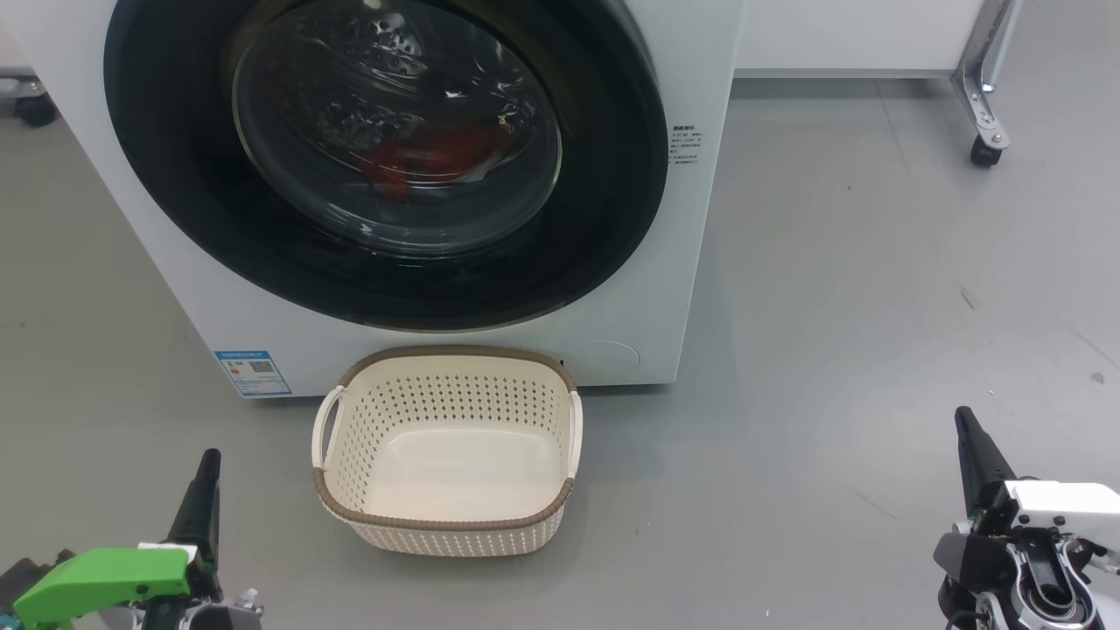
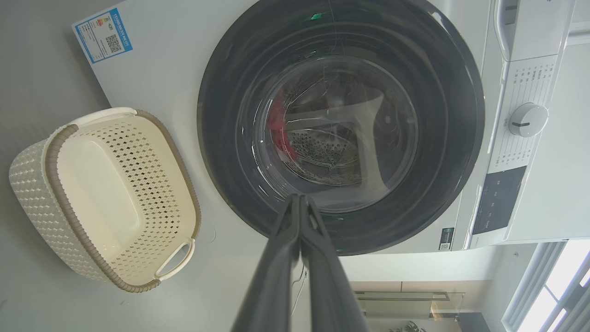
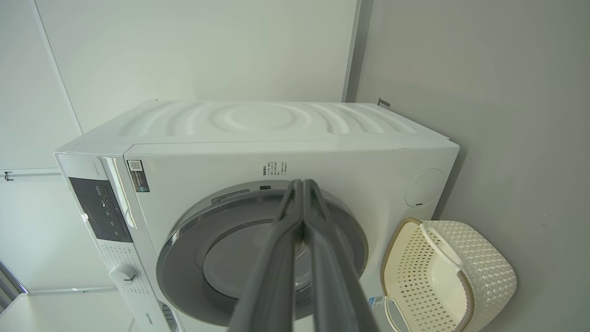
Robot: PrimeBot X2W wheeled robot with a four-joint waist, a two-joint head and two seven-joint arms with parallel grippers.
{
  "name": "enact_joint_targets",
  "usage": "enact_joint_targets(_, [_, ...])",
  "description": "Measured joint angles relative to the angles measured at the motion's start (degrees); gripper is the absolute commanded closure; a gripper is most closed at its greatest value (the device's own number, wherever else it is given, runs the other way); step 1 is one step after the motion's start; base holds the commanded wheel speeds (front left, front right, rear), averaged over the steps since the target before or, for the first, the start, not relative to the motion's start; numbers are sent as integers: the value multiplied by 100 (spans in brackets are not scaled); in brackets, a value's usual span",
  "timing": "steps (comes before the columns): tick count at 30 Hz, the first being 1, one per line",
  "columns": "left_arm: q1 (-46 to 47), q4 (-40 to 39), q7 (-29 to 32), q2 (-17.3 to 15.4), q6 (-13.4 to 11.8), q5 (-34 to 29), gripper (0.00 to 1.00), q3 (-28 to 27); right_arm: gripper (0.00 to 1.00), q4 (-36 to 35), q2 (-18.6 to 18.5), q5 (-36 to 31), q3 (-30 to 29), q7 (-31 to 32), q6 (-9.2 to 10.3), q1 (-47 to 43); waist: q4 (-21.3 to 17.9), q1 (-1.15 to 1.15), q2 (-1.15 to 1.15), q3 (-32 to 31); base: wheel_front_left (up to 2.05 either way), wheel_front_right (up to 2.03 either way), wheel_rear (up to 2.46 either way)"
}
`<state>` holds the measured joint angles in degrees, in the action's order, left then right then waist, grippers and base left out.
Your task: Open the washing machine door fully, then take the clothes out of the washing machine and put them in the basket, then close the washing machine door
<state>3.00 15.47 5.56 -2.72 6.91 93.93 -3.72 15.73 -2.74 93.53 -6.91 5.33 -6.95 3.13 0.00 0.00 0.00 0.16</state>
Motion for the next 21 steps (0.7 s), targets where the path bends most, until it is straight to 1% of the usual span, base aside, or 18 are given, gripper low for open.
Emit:
enact_joint_targets(18, [0,0,0,1,0,0,100,-1,100,0,4,-33,-2,18,0,0,0,0,0,0,0,0,0])
enact_joint_targets(19, [0,0,0,1,0,0,0,-1,0,0,4,-33,-2,18,0,0,0,0,0,0,0,0,0])
enact_joint_targets(21, [-22,52,-1,11,-4,8,0,7,0,41,22,-32,0,15,2,-23,0,0,0,0,0,0,0])
